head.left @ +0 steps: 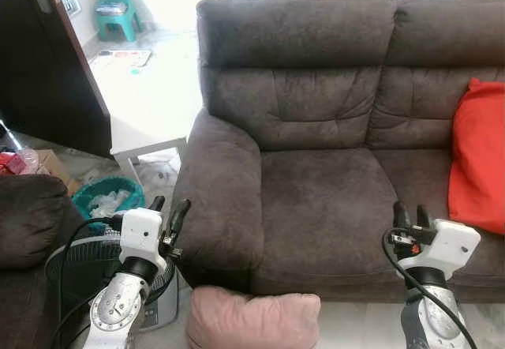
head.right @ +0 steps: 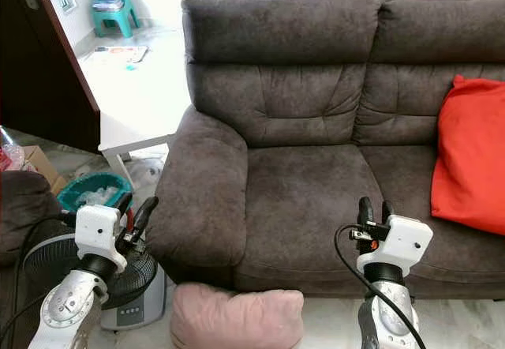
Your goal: Move the pillow to the sofa from floor
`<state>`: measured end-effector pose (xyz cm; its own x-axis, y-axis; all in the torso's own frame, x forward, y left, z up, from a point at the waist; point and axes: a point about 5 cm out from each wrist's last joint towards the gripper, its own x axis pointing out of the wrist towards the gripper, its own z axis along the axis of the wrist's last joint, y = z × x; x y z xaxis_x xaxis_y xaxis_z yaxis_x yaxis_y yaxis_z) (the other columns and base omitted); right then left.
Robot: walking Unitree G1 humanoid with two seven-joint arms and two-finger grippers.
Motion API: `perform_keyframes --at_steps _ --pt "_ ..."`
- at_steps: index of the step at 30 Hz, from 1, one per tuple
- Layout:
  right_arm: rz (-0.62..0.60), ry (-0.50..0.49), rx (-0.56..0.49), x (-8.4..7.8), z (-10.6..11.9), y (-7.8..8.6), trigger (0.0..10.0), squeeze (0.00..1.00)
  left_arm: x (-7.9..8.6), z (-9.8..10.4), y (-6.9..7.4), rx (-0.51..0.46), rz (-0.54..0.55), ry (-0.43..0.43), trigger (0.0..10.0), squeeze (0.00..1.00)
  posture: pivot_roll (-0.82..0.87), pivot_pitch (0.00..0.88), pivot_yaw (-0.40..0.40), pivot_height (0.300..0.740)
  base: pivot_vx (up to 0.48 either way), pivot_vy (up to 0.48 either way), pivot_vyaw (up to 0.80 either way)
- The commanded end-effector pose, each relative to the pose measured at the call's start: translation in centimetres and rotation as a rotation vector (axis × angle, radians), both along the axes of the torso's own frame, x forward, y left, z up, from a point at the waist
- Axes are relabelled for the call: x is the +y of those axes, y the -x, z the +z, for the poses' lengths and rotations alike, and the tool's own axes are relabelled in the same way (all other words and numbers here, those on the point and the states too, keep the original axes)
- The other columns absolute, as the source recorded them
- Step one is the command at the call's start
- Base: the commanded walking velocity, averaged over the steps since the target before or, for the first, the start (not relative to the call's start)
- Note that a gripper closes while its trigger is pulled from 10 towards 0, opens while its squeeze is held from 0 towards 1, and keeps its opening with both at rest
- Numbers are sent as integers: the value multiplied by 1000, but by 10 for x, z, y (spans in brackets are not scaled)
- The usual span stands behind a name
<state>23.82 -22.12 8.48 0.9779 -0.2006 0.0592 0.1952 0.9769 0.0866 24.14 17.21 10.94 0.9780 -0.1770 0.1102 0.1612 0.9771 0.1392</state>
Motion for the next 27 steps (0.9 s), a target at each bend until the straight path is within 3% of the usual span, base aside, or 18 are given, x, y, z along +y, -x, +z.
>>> perform_keyframes --at_steps 1,7,27 --pt "18 12 -8 2 5 -4 10000 0 0 -4 1 16 7 6 10000 0 165 0 -21 740 0 0 0" --pt "24 16 2 3 5 -6 10000 0 0 -4 2 14 8 9 10000 0 164 0 -25 740 0 0 0" --pt "52 33 22 5 4 -7 10000 0 -2 -3 1 8 16 11 10000 0 164 0 -31 610 0 0 0"
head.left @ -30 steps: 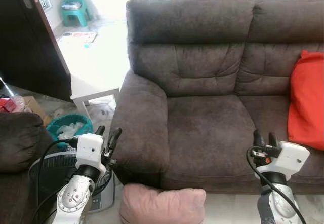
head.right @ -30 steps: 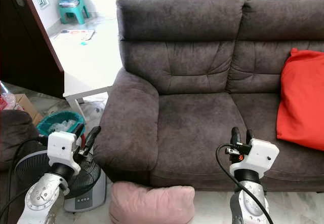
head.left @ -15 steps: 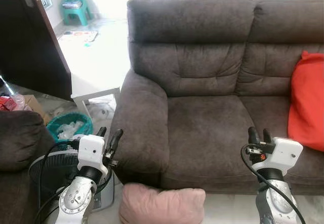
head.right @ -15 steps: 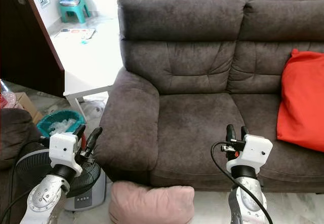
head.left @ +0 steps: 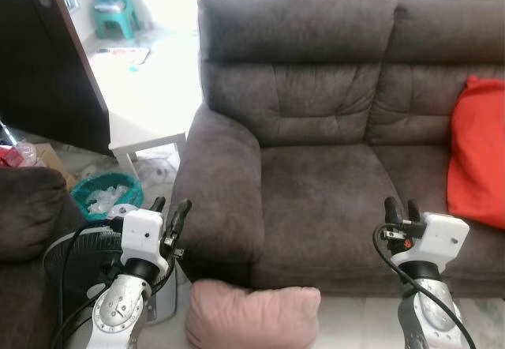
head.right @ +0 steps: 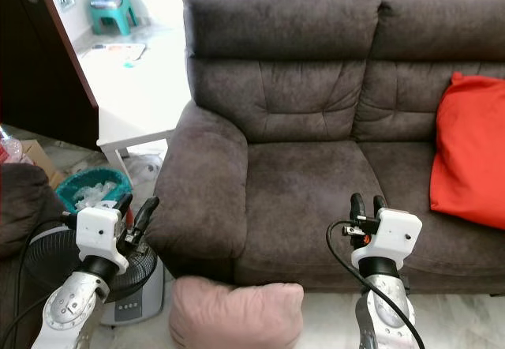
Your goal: Move the pillow to the sofa from floor
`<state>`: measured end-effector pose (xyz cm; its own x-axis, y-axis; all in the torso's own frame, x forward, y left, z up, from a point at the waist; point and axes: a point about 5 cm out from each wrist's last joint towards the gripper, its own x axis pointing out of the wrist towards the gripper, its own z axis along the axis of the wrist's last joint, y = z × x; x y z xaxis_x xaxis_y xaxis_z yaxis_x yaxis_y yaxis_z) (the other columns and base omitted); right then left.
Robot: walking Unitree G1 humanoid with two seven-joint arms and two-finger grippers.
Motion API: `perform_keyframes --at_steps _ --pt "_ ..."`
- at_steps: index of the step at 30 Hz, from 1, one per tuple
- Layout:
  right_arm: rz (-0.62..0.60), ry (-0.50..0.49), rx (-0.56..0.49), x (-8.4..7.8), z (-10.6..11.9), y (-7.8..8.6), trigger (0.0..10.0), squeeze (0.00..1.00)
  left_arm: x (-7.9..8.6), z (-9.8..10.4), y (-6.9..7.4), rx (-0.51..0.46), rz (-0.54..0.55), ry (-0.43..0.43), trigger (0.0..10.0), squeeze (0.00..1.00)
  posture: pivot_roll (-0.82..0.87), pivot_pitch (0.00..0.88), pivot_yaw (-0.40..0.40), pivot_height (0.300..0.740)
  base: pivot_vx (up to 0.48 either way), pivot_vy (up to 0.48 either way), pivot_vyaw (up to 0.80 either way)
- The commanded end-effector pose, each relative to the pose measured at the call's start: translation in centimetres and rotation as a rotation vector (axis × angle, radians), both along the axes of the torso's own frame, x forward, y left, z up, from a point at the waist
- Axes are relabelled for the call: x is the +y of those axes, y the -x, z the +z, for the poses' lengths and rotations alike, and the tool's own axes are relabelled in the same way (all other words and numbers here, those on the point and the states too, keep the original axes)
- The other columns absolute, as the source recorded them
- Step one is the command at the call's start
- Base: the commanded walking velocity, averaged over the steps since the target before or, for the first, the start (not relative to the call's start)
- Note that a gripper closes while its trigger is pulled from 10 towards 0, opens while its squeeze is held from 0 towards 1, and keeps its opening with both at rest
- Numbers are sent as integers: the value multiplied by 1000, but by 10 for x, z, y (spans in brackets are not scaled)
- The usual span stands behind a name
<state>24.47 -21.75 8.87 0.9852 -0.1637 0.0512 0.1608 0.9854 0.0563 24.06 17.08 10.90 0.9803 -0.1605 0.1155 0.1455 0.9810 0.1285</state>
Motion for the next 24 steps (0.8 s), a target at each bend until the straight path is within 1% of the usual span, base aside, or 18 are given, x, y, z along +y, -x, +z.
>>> perform_keyframes --at_steps 1,3,5,13,24 --pt "27 8 -3 3 1 0 10000 0 -1 -2 0 12 2 0 10000 0 164 0 -34 610 0 0 0" --pt "43 15 -11 5 3 -1 10000 0 -1 -3 0 14 5 1 10000 0 164 0 -36 610 0 0 0" --pt "49 29 2 6 2 -2 10000 0 -1 -4 0 16 8 2 10000 0 165 0 -40 610 0 0 0" --pt "67 20 6 8 2 -4 10000 0 -1 -6 0 27 22 6 10000 0 166 0 -49 610 0 0 0" --pt "87 23 14 9 2 -6 10000 0 0 -8 0 36 47 7 10000 0 165 21 -63 610 0 0 0"
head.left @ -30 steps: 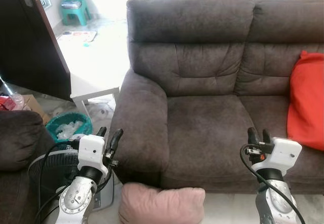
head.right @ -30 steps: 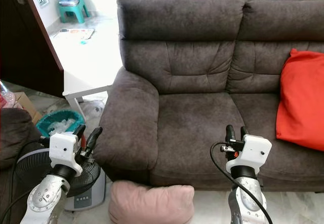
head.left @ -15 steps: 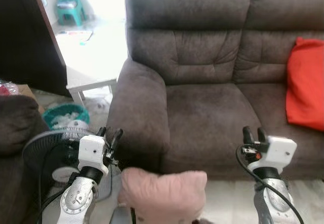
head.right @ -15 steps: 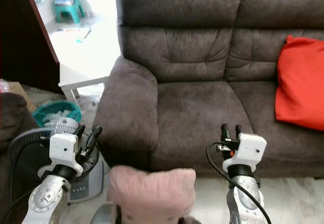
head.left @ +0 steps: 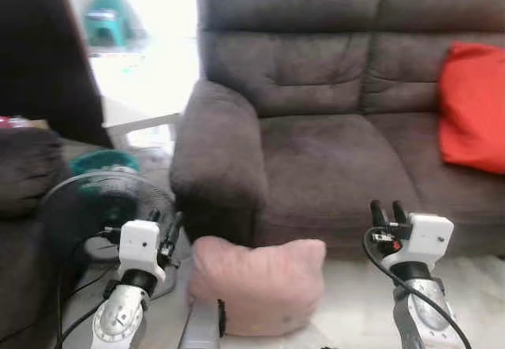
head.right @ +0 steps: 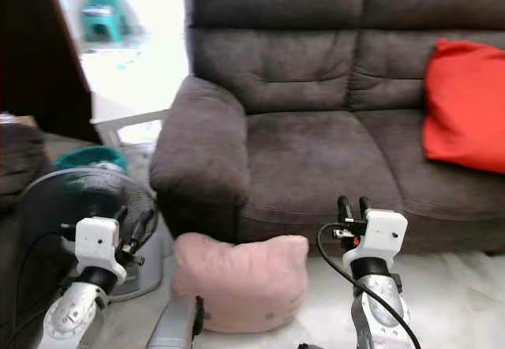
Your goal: Move the pillow to the sofa from floor
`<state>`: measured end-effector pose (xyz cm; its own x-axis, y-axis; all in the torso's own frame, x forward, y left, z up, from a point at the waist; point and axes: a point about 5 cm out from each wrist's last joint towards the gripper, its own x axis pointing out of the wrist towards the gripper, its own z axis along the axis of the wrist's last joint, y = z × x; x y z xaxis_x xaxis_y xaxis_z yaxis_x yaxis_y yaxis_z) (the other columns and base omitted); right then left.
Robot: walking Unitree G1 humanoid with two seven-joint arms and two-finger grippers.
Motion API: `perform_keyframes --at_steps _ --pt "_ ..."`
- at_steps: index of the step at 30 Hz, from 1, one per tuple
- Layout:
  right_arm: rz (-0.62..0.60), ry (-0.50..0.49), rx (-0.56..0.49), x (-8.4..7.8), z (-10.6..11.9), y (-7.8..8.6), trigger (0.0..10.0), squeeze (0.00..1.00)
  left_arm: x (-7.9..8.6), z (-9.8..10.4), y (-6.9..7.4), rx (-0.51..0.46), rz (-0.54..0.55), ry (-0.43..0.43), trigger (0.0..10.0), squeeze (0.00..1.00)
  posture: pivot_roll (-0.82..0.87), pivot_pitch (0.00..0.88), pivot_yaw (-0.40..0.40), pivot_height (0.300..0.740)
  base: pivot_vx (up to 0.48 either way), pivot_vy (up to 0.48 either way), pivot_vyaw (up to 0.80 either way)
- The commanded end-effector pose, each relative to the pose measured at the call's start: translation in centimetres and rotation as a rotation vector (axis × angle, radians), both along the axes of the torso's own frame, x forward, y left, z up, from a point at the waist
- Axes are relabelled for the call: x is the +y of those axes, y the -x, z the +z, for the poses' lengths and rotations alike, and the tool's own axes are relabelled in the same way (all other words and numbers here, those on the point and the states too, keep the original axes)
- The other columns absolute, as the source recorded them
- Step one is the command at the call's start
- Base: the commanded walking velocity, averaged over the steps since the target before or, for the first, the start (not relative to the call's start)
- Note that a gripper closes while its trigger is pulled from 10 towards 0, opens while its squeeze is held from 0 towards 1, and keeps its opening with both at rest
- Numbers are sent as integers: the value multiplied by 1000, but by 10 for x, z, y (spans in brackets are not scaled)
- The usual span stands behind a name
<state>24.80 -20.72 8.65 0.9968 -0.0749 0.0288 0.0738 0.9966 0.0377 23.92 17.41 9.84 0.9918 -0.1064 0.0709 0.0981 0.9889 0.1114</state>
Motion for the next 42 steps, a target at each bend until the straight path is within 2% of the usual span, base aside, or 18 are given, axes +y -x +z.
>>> perform_keyframes --at_steps 1,7,21,42 --pt "-1 7 -11 -2 5 -2 10000 0 -3 3 -1 -10 -7 -4 10000 0 165 21 -63 610 0 0 0" --pt "0 9 6 -2 4 -5 10000 0 -2 1 0 -6 6 3 10000 0 166 25 -65 610 0 0 0" --pt "15 20 11 -2 5 -7 10000 0 -1 1 -1 -7 24 7 10000 0 162 34 -73 530 0 0 0" --pt "12 23 8 -1 5 -9 10000 0 -1 0 0 -3 32 4 10000 0 163 38 -77 530 0 0 0"
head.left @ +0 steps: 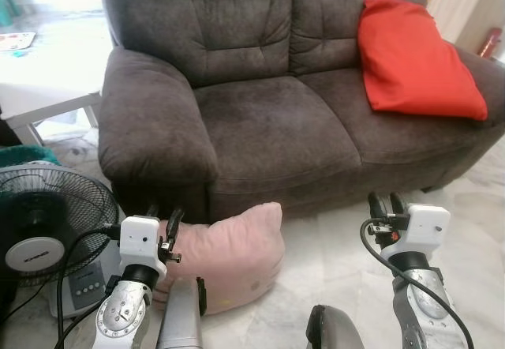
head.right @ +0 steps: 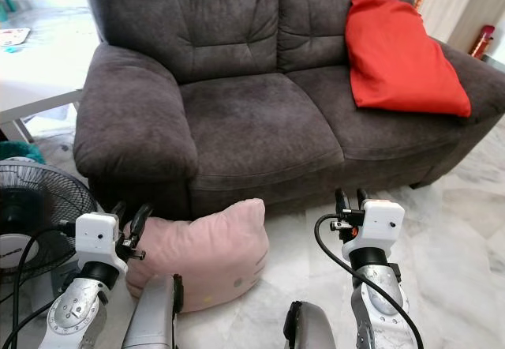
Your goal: Move the pillow to the sofa from floor
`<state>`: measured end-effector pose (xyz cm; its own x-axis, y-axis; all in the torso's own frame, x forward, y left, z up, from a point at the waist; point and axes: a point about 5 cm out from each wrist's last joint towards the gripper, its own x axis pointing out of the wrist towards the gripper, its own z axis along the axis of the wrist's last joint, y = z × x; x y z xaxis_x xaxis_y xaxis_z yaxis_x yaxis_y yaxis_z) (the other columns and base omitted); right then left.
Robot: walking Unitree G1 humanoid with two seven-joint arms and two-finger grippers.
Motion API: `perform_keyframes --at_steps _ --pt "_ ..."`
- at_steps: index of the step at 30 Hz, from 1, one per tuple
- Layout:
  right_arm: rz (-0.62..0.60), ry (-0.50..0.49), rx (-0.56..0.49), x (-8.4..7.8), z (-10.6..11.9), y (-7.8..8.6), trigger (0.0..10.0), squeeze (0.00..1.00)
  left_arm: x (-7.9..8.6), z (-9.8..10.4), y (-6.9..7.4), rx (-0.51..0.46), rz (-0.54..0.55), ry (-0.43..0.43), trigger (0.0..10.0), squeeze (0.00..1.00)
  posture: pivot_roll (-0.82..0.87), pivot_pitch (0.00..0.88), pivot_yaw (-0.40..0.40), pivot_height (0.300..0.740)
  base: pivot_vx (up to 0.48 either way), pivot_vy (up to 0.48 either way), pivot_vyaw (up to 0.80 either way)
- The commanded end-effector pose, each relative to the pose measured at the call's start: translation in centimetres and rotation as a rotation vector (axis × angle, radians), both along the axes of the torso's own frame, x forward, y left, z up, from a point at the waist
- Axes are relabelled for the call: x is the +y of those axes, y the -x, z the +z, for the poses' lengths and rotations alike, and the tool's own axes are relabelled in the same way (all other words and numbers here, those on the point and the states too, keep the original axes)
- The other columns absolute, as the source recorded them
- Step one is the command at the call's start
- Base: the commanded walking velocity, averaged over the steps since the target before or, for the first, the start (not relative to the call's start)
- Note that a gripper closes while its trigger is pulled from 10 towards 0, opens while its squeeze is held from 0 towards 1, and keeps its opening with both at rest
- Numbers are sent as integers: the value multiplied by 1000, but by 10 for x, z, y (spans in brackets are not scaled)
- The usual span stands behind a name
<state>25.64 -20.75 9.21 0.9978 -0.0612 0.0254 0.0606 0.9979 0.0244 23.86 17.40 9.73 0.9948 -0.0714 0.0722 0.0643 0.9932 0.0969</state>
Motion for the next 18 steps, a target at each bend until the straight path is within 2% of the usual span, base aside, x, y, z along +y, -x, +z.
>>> perform_keyframes --at_steps 1,6,13,18 --pt "-1 9 4 -1 0 -1 10000 0 -1 1 -1 -3 -2 -10 10000 0 163 38 -77 530 0 0 0" --pt "5 11 14 0 -1 -1 10000 0 -1 1 -1 -4 -2 -11 10000 0 164 37 -78 530 0 0 0" --pt "11 13 18 1 -1 -3 10000 0 -1 1 -1 -4 -3 -10 10000 0 162 36 -77 500 0 0 0" --pt "8 14 12 1 -1 -3 10000 0 -1 0 -1 -1 -2 -12 10000 0 165 37 -77 500 0 0 0"
